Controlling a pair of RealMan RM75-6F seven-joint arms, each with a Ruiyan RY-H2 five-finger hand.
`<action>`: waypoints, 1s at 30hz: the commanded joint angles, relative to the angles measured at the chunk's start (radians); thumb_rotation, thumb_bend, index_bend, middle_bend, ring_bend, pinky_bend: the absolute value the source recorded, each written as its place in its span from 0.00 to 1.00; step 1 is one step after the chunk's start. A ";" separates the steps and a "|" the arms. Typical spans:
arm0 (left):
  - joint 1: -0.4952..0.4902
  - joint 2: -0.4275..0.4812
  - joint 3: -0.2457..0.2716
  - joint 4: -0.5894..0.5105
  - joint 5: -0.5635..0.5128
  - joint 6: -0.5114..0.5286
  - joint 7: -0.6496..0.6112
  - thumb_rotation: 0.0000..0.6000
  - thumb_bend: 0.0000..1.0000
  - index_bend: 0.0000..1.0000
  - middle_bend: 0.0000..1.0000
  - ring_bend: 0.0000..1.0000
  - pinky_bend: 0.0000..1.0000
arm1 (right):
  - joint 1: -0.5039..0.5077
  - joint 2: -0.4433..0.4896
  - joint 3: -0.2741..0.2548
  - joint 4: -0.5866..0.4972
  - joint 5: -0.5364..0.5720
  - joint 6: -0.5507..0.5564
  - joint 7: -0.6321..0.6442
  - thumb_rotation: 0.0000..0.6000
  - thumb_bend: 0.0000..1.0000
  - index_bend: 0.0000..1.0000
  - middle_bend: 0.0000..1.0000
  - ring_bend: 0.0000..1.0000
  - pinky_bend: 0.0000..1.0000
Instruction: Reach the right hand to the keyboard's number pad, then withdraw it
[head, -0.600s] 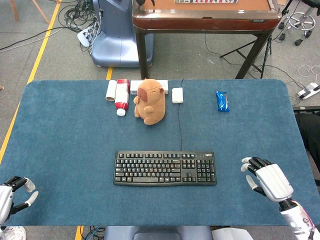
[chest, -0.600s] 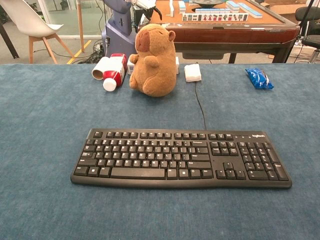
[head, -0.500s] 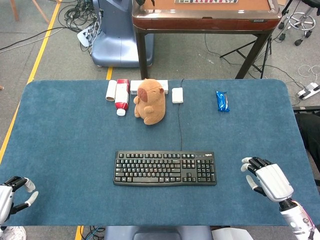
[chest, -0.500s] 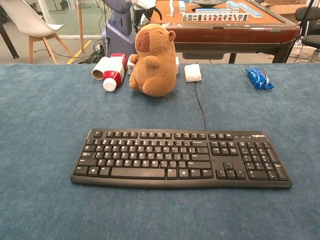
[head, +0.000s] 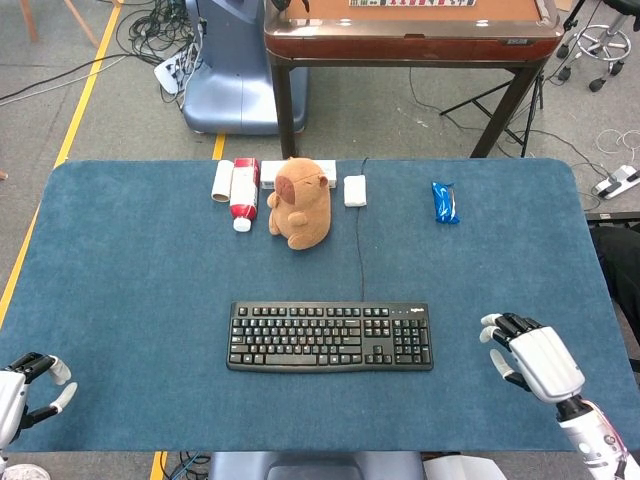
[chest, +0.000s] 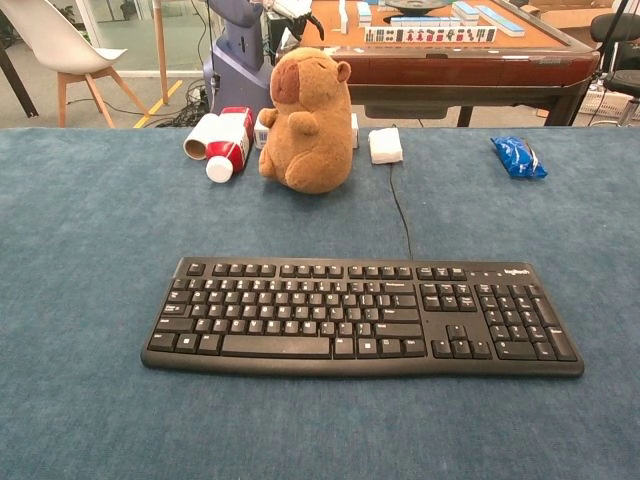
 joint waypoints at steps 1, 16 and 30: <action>0.000 0.000 0.000 -0.001 0.001 0.002 0.000 1.00 0.22 0.59 0.63 0.47 0.79 | 0.007 -0.006 0.004 -0.001 -0.003 -0.006 -0.005 1.00 0.50 0.44 0.38 0.32 0.62; 0.002 0.003 0.001 -0.003 0.007 0.010 -0.011 1.00 0.22 0.59 0.63 0.47 0.79 | 0.118 -0.038 0.065 -0.140 0.032 -0.179 -0.292 1.00 0.69 0.44 0.97 0.89 1.00; 0.003 0.006 -0.002 -0.001 0.003 0.013 -0.021 1.00 0.22 0.59 0.63 0.47 0.79 | 0.242 -0.147 0.122 -0.151 0.174 -0.371 -0.432 1.00 0.87 0.44 1.00 0.98 1.00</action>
